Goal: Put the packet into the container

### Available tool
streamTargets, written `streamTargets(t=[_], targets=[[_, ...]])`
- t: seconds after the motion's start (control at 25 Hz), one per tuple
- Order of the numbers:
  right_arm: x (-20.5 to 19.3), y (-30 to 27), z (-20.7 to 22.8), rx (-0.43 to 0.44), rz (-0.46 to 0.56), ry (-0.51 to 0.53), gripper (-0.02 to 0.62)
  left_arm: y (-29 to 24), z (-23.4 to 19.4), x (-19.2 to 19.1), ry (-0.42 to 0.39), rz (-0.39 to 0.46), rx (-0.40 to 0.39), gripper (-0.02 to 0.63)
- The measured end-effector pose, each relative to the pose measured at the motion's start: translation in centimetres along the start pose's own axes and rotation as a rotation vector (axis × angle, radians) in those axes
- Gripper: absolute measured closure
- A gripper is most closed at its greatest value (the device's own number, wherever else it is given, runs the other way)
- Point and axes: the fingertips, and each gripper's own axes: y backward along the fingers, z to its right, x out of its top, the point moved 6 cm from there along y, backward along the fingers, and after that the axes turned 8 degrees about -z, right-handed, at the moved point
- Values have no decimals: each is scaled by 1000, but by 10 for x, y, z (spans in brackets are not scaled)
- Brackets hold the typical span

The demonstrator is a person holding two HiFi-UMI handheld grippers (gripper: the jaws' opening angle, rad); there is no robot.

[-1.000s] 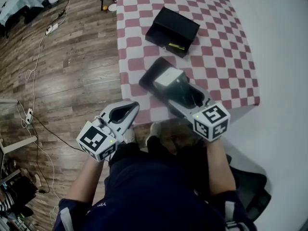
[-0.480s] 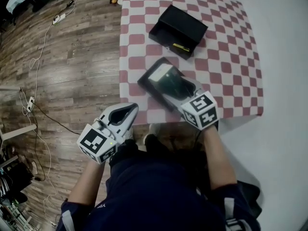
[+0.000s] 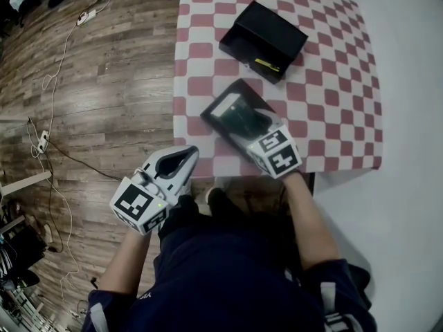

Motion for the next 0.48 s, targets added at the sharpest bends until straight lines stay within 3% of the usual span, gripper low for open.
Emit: streamTargets(t=[0.48], targets=[[-10,-38,-4,-39,-144,29,227,2,-14,-6,26,9,10,578]])
